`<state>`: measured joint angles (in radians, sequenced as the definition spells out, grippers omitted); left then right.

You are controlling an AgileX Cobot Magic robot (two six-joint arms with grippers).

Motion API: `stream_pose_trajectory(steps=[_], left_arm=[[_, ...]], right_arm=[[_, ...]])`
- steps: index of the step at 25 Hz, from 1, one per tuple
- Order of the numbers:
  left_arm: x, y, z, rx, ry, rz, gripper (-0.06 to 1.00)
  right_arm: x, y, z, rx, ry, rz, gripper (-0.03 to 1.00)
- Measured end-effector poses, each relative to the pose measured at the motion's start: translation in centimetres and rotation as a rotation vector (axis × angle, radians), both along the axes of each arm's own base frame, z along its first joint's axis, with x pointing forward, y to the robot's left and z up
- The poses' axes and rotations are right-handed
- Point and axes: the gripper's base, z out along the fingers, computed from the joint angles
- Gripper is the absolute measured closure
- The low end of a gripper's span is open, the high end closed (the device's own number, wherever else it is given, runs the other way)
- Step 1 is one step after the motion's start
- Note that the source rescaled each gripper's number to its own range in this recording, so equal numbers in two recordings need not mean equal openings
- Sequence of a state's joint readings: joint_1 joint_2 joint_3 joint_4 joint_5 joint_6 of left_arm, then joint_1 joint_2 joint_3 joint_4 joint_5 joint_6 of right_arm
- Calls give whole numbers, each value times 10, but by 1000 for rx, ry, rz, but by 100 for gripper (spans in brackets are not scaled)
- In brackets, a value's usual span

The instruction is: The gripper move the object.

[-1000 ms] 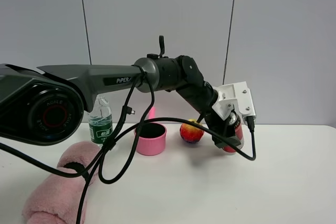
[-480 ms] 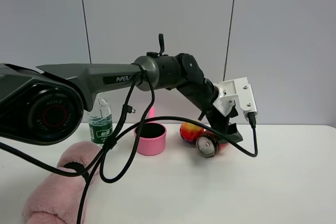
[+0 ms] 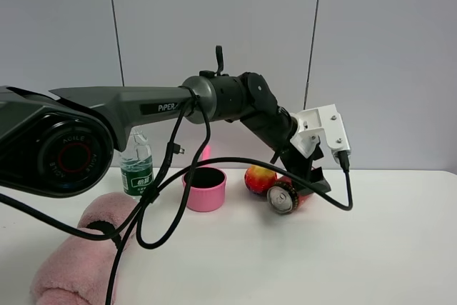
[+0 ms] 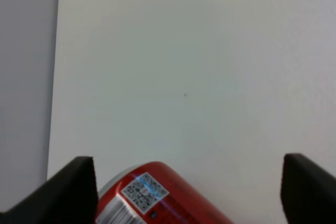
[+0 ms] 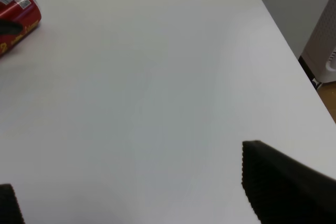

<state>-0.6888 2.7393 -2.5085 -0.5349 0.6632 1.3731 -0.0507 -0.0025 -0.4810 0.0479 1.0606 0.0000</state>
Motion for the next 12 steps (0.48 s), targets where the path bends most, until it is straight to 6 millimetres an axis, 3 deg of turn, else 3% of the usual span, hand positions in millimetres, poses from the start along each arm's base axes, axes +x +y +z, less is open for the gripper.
stream_pose_trajectory(steps=[12], left_arm=[[0,0,0,-3,8,6,57]], right_arm=[[0,0,0,0,0,0,-3]])
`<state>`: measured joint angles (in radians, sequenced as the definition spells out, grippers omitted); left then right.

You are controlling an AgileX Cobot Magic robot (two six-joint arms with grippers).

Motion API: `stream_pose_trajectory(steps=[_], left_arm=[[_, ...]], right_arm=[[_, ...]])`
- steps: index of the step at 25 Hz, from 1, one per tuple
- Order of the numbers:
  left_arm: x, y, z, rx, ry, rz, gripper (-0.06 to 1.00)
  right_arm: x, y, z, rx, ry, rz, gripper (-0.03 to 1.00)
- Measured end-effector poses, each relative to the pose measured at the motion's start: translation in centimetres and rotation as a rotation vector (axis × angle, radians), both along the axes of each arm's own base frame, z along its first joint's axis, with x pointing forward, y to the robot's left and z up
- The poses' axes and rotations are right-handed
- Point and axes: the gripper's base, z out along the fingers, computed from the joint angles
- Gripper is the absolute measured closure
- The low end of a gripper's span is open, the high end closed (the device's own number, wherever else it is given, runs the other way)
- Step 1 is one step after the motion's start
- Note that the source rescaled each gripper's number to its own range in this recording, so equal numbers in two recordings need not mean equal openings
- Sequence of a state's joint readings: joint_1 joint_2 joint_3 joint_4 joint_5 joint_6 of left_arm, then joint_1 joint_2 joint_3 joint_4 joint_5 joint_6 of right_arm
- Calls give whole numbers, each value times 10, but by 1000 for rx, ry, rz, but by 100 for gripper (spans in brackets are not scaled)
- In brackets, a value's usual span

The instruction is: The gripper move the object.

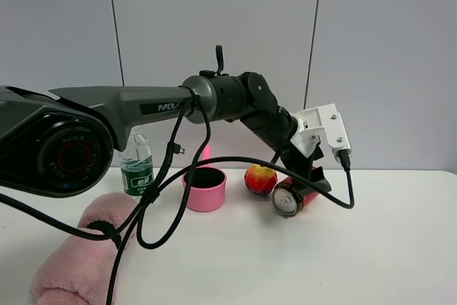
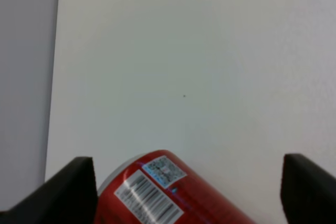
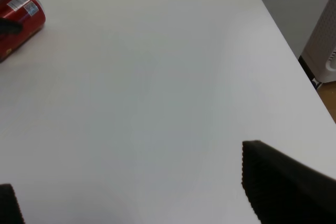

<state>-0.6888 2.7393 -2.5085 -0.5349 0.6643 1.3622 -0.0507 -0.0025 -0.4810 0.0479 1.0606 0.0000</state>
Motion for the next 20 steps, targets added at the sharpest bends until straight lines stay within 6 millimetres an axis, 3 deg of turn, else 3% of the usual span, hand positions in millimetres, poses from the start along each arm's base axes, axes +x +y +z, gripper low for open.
stream_pose_trajectory(steps=[11,15,20], left_arm=[[-2,4,5,13,96,76,57],[-3,18,43,67,152,206,57],[-6,56,112,110,248,432,57]], right_arm=[[0,0,0,0,0,0,-3],[0,0,0,0,0,0,-3],[0,0,0,0,0,0,-3]])
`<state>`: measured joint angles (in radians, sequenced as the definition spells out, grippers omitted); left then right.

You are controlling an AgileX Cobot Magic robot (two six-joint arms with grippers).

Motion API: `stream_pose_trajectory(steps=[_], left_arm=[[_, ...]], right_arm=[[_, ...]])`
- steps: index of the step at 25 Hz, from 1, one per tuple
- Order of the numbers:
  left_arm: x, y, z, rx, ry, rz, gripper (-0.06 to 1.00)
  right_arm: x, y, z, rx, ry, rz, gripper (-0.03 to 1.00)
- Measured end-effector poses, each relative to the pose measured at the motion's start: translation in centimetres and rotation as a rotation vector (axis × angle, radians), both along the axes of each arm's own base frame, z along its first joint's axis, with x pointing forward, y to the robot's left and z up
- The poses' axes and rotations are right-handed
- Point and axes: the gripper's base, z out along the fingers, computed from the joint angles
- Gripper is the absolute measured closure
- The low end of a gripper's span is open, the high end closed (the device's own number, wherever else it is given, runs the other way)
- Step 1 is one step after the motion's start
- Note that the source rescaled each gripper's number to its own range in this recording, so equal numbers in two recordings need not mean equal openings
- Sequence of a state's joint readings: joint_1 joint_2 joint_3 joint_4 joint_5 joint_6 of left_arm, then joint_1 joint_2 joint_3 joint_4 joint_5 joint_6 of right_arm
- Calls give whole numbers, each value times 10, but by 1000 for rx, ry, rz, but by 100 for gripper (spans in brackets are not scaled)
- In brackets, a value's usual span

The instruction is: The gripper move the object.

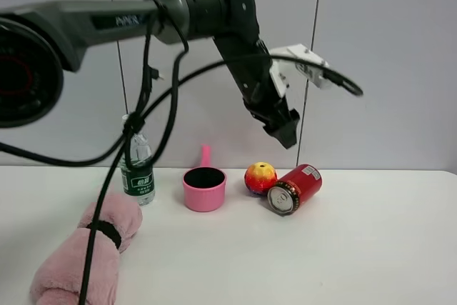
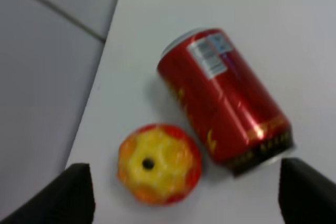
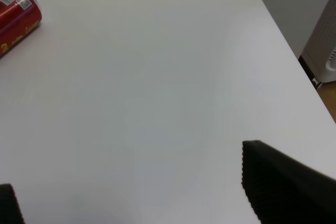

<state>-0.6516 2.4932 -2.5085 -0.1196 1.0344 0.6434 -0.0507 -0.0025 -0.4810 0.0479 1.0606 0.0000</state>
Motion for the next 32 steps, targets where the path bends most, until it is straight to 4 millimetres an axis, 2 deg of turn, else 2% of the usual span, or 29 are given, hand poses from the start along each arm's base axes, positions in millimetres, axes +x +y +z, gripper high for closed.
stream_pose_trajectory(steps=[3,6,10,12,16,22,27,32], left_arm=[[-5,28,35,20,71,120,57],[-9,49,73,-29,61,239,57],[-22,67,122,-94,-12,296,57],[-29,72,141,-121,-38,298,57],[-38,78,159,-160,-54,317,57],[-51,88,169,-155,-41,341,57],[-64,120,191,-135,-75,424,57],[-94,161,235,-192,-149,520,57]], right_arm=[[0,0,0,0,0,0,-3],[0,0,0,0,0,0,-3],[0,0,0,0,0,0,-3],[0,0,0,0,0,0,-3],[0,0,0,0,0,0,-3],[0,0,0,0,0,0,-3],[0,0,0,0,0,0,-3],[0,0,0,0,0,0,-3]])
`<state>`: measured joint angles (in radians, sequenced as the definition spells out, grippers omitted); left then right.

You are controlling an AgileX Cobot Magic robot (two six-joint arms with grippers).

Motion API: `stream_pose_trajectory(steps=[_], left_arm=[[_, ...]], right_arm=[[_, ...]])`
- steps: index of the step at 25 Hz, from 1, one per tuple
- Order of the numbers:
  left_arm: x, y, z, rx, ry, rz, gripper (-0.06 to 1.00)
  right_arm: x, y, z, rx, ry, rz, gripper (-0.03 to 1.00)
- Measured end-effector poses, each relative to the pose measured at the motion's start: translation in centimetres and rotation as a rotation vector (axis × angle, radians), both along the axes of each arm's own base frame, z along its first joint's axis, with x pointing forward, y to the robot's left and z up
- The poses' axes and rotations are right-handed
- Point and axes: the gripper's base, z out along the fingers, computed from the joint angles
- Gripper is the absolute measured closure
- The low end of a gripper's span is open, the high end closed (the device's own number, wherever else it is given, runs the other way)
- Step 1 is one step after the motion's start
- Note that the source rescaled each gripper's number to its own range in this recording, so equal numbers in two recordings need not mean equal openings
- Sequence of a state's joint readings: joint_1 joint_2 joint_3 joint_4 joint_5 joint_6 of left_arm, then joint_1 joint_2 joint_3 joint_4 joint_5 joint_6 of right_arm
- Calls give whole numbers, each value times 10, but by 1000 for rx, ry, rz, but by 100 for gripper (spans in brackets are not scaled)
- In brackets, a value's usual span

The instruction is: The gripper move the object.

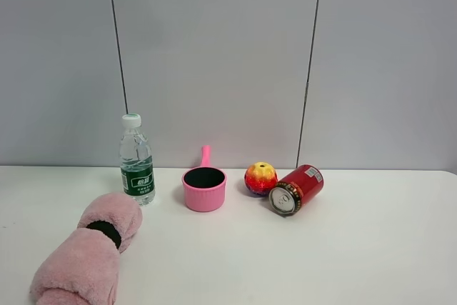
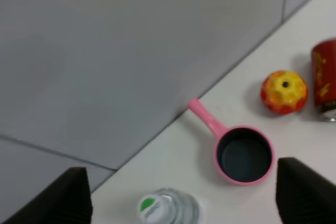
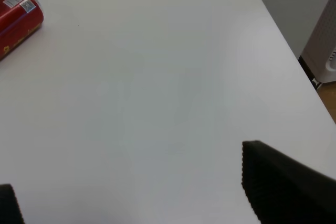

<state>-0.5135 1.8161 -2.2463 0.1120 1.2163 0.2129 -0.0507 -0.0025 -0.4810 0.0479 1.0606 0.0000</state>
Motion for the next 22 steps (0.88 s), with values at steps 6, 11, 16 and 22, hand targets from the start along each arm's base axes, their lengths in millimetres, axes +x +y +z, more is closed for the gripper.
stream_pose_trajectory(steps=[6,11,16,22], left_arm=[[-60,62,54,-57,-127,106,57],[-120,129,70,-96,-175,287,57],[-189,183,45,-92,-165,526,57],[-276,190,0,-217,-176,644,57]], right_arm=[[0,0,0,0,0,0,-3],[0,0,0,0,0,0,-3],[0,0,0,0,0,0,-3],[0,0,0,0,0,0,-3]])
